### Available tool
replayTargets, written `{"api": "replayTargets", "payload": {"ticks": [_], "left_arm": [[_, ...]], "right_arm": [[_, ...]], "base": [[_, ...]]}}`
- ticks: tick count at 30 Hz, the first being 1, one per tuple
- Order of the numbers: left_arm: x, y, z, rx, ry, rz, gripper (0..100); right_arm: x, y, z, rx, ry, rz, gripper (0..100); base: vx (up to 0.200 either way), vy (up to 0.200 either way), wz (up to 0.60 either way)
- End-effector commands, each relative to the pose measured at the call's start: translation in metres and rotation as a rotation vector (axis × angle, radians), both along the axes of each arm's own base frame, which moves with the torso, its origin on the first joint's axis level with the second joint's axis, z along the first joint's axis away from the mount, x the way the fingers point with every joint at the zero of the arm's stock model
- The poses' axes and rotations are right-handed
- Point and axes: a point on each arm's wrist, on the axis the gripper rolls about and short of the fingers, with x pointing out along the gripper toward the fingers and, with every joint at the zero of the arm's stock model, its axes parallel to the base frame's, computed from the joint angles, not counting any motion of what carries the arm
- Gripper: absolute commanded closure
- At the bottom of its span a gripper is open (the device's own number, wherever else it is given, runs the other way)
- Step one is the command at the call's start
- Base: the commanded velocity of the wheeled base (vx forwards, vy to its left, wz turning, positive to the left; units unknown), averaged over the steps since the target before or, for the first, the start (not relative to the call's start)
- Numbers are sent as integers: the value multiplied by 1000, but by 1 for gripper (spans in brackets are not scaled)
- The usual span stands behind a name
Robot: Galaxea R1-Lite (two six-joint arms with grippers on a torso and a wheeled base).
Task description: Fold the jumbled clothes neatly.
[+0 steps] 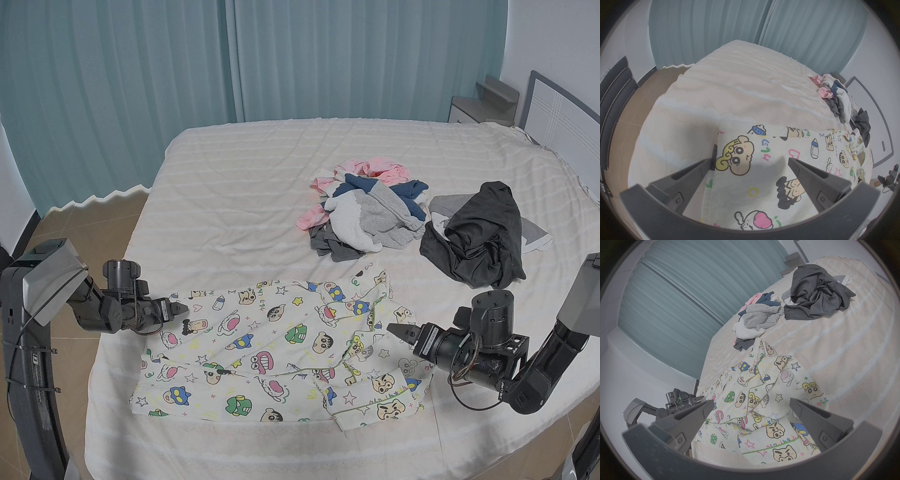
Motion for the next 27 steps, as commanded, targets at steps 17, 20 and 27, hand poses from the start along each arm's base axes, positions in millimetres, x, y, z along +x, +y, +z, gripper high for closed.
{"api": "replayTargets", "payload": {"ticks": [17,20,27], "left_arm": [[3,-2,0,-135,-28,26,100],[-2,2,6,-127,-58,37,100],[-10,6,22,-101,-130,97,100]], "right_arm": [[27,-17,-2,-9,-21,-80,0],[38,-20,-8,-13,-16,-97,0],[71,-19,-3,-76,-41,-90,0]], "base": [[0,0,0],[0,0,0],[0,0,0]]}}
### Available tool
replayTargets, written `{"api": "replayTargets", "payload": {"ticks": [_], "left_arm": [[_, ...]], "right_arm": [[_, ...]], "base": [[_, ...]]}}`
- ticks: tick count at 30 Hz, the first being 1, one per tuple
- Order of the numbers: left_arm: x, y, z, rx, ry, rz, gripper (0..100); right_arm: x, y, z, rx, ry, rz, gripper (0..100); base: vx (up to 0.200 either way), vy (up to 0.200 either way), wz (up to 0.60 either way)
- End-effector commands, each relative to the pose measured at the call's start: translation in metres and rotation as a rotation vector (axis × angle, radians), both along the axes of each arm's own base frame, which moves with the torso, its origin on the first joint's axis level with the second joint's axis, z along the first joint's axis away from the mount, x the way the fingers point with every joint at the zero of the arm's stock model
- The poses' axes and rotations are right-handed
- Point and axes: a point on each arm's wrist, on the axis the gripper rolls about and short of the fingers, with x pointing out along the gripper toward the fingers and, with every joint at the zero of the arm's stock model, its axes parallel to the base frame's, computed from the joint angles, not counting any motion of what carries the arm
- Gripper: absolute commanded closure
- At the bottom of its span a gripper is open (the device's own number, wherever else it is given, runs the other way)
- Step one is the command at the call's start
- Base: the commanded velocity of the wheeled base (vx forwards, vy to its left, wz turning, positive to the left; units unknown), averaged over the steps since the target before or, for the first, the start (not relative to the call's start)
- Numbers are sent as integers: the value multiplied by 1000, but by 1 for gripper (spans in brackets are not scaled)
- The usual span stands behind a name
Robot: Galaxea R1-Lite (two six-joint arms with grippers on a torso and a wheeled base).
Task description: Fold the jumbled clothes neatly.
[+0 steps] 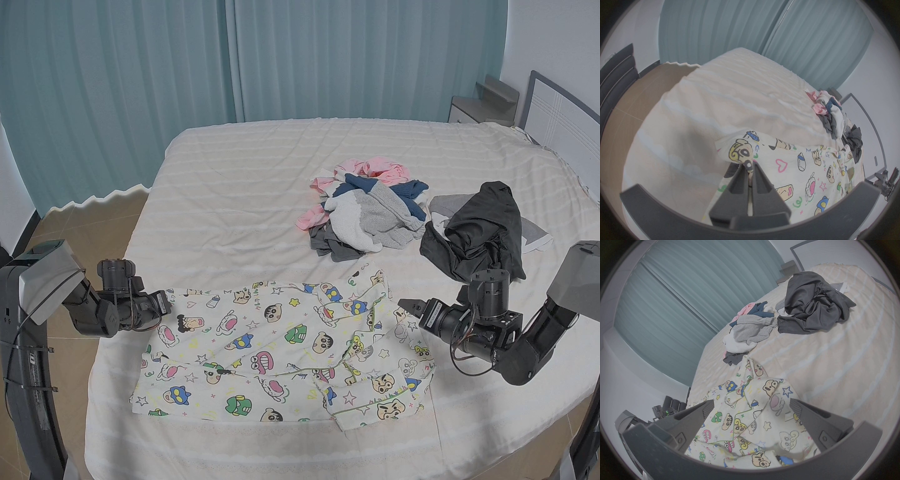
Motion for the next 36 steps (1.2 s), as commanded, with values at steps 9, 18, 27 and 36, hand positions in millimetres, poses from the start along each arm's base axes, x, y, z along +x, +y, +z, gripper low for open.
{"api": "replayTargets", "payload": {"ticks": [9,18,27,36], "left_arm": [[-10,5,17,-24,-154,155,100],[-10,4,15,-114,-216,222,100],[-6,5,11,-92,-274,267,100],[-7,4,7,-92,-273,266,100]], "right_arm": [[59,24,14,-29,-7,38,0],[65,79,3,155,79,133,0],[90,97,-34,128,150,128,0],[98,109,-50,118,156,135,0]], "base": [[0,0,0],[0,0,0],[0,0,0],[0,0,0]]}}
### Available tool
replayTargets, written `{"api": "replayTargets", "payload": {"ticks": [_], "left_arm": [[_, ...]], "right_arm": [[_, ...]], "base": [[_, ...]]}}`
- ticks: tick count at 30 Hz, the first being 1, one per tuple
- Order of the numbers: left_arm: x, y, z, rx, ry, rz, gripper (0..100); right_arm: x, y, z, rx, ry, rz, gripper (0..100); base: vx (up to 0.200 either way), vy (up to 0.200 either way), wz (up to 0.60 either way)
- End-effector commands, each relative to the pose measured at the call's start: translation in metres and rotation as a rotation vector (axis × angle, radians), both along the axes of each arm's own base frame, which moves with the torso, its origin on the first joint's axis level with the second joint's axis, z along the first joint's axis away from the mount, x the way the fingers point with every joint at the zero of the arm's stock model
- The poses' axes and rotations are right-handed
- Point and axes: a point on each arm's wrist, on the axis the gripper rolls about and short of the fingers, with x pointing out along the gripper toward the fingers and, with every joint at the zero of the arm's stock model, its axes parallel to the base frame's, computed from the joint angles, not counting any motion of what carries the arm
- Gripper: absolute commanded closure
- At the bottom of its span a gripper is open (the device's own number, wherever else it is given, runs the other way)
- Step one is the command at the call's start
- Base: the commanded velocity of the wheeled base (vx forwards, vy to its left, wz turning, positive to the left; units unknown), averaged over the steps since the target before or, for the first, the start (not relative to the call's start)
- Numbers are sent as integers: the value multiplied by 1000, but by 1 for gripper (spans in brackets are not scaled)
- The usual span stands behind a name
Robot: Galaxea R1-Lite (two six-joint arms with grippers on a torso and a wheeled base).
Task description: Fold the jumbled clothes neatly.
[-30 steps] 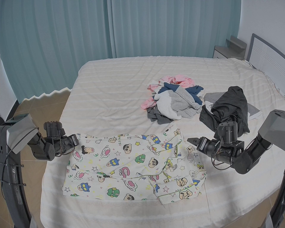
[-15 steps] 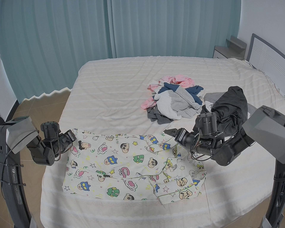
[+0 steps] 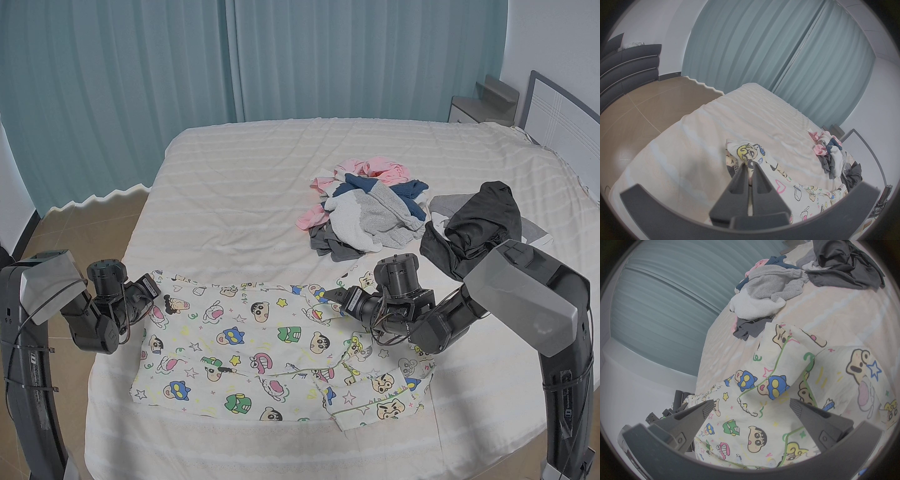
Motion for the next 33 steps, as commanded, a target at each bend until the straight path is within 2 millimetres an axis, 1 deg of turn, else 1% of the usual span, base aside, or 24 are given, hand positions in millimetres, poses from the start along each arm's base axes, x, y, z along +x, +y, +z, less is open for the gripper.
{"api": "replayTargets", "payload": {"ticks": [1,6,11,15,18,21,22,26,27,28,30,31,32,33], "left_arm": [[-1,-1,-4,-2,10,0,100],[-1,-1,-4,-2,10,0,100],[-1,0,-5,0,14,7,100],[-1,0,-6,2,17,13,100],[-1,0,-6,2,17,13,100],[-1,-1,-6,2,17,13,100],[-1,-1,-7,2,18,12,100],[-1,-1,-7,2,18,13,100],[-1,-1,-7,2,18,13,100],[-1,-1,-7,2,20,13,100],[-1,-1,-7,2,20,13,100],[-1,-1,-7,2,20,13,100],[-1,-1,-7,2,20,13,100],[-1,-1,-7,2,20,13,100]], "right_arm": [[8,5,-16,-5,7,0,0],[14,9,-16,-9,13,1,0],[26,16,-16,-22,11,-20,0],[35,19,-23,-43,12,-48,0],[42,22,-23,-60,20,-70,0],[51,23,-21,-56,-11,-98,0],[58,26,-14,-45,-52,-122,0],[73,31,6,-5,-152,-171,0],[75,31,10,4,-170,-176,0],[79,33,21,24,-207,-186,0],[83,34,35,52,-254,-192,0],[86,33,40,64,-274,-196,0],[86,33,40,64,-274,-196,0],[90,31,49,80,-303,-204,0]], "base": [[0,0,0],[0,0,0],[0,0,0],[0,0,0],[0,0,0],[0,0,0],[0,0,0],[0,0,0],[0,0,0],[0,0,0],[0,0,0],[0,0,0],[0,0,0],[0,0,0]]}}
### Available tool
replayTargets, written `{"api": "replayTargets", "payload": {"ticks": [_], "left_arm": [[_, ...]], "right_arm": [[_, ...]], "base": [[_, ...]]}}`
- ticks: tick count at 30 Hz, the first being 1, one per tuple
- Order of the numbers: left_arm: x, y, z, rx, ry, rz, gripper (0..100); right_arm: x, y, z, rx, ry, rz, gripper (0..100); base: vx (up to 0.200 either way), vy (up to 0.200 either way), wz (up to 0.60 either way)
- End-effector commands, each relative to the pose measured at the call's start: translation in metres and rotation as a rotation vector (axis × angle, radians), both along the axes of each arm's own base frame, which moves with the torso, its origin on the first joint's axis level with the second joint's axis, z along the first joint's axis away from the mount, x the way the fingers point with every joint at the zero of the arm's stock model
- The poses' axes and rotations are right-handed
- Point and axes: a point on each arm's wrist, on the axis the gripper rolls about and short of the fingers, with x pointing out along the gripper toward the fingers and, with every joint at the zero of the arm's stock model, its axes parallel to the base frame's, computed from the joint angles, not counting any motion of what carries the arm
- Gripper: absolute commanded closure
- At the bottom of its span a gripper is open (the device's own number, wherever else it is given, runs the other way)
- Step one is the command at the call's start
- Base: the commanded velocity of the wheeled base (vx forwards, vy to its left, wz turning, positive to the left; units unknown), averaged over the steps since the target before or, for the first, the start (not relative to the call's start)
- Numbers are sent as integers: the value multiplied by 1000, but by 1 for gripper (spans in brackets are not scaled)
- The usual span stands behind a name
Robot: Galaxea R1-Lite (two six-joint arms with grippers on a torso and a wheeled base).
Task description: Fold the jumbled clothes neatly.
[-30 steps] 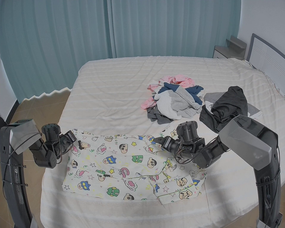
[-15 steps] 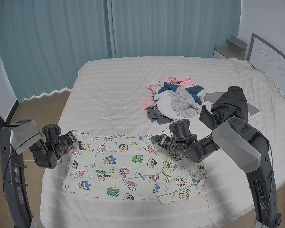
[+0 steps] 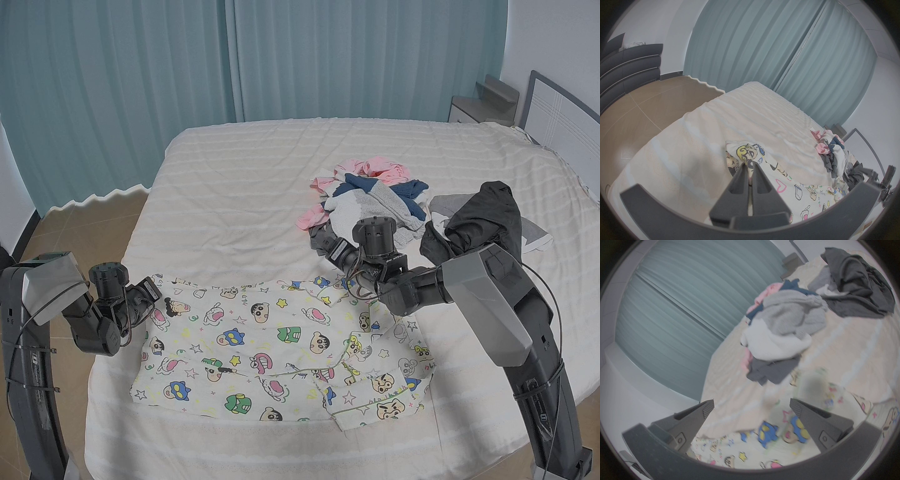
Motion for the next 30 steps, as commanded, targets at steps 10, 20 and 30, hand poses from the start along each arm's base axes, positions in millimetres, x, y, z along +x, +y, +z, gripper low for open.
{"api": "replayTargets", "payload": {"ticks": [10,20,30], "left_arm": [[0,0,-5,-1,11,1,100],[-2,0,-8,-1,24,0,100],[-3,0,-8,-3,25,1,100]], "right_arm": [[15,-22,42,29,-75,-60,0],[-17,-14,-6,-62,121,-14,0],[-39,5,-21,-42,230,31,0]], "base": [[0,0,0],[0,0,0],[0,0,0]]}}
